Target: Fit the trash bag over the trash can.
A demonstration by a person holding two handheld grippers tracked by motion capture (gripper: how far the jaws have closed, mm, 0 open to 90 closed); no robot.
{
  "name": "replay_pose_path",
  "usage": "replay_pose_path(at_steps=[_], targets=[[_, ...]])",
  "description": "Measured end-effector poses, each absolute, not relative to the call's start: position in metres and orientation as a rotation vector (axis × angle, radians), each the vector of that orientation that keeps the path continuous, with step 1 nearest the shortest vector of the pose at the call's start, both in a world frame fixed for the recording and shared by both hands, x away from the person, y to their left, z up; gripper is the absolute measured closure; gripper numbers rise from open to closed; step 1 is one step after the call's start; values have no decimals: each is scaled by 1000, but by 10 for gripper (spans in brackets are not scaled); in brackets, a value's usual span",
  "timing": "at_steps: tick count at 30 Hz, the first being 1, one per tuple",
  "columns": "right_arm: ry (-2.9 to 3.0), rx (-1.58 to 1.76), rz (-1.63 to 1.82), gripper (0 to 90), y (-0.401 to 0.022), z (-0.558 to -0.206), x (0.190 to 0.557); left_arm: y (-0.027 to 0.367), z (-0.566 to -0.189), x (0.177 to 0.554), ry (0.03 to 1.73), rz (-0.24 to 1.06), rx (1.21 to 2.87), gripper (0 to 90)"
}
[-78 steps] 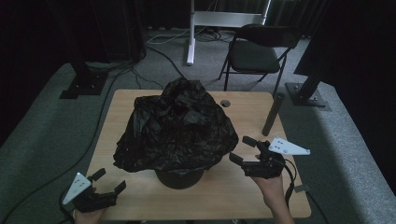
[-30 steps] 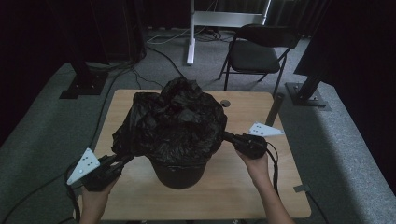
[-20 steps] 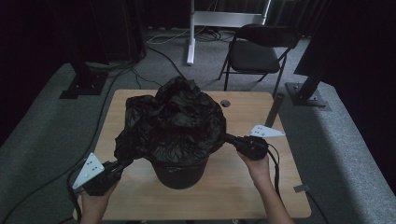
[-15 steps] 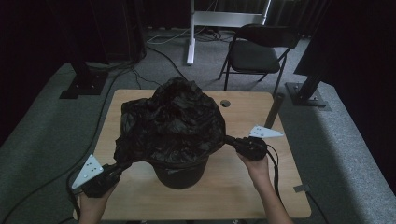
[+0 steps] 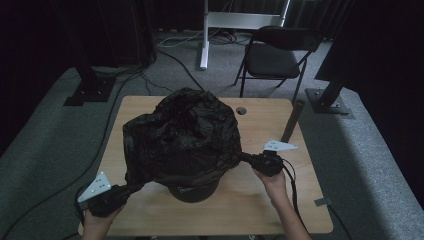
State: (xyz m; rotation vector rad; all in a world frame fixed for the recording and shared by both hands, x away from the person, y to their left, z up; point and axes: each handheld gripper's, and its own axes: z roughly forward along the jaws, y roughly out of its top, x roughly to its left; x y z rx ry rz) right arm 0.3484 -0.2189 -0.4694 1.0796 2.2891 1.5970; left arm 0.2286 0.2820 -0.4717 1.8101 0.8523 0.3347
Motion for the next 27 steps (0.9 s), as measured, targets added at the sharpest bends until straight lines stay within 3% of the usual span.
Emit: replay_pose_path(at_steps=[11,27], targets=[[2341,1221,1497,900,-230,-513,351,293,-498,234,932,130,1847,899],[2360,1312,1463,900,-251,-541,348,294,-532,222,1041,12,1812,899]])
